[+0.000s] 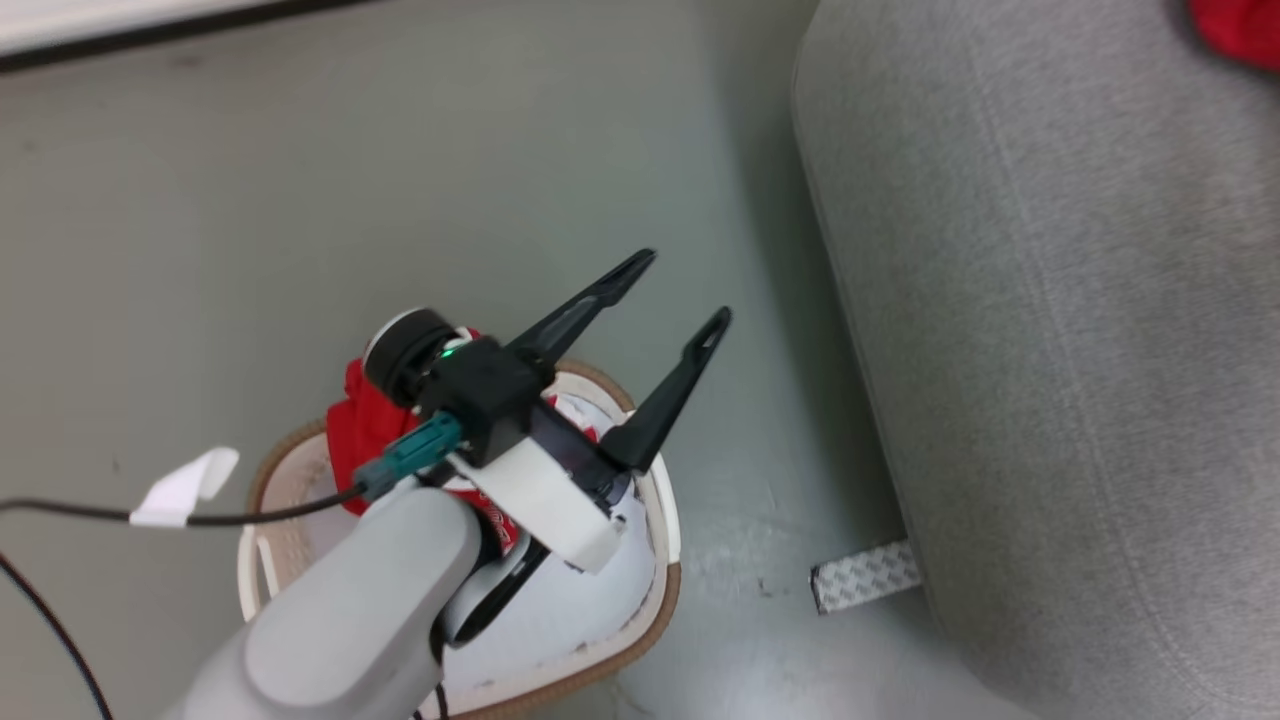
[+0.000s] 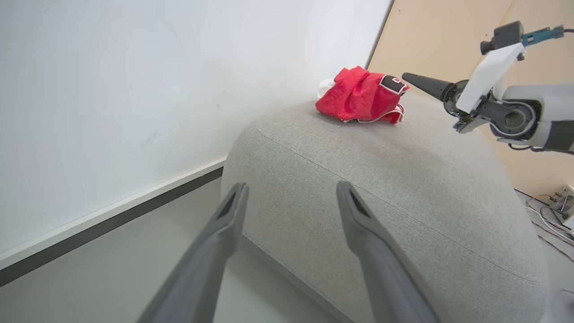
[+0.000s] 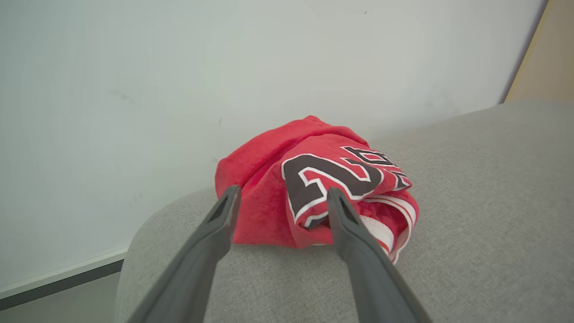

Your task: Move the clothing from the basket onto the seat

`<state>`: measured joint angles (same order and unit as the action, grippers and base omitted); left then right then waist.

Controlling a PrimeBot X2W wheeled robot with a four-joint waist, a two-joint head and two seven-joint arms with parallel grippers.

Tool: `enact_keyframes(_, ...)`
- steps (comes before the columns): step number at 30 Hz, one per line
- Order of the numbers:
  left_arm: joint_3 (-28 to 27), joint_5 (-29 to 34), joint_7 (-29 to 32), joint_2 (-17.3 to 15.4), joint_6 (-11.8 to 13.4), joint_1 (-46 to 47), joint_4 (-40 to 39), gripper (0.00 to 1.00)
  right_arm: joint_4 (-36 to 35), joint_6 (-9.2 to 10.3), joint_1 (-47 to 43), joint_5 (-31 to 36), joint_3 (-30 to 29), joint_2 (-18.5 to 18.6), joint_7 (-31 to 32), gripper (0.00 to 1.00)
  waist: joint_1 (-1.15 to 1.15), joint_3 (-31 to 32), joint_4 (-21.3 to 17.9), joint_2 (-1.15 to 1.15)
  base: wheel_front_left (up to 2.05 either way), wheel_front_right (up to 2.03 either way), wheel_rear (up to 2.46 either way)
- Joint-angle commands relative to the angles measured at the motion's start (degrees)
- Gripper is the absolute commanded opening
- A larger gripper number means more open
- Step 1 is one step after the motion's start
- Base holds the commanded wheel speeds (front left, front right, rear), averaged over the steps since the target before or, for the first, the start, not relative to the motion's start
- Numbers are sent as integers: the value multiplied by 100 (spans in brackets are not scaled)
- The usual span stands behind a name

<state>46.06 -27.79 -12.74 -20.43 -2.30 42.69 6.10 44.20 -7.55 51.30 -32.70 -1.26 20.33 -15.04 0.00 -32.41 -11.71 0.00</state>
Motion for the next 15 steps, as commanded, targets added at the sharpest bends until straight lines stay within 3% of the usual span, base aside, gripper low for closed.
enact_keyframes(1,-81,-71,-95,-60,70,-219,64,100,-329,13,-347,159,-30,-29,-18,100,0,423,-55,0,0,0,0)
enact_keyframes(8,-466,-241,-237,-77,353,-917,256,100,-1598,13,-1474,750,-54,-232,-18,100,0,1365,125,0,0,0,0)
enact_keyframes(15,-1200,-189,-239,-33,651,-1853,233,100,-2477,13,-2454,1231,140,-558,-11,100,0,2161,475,0,0,0,0)
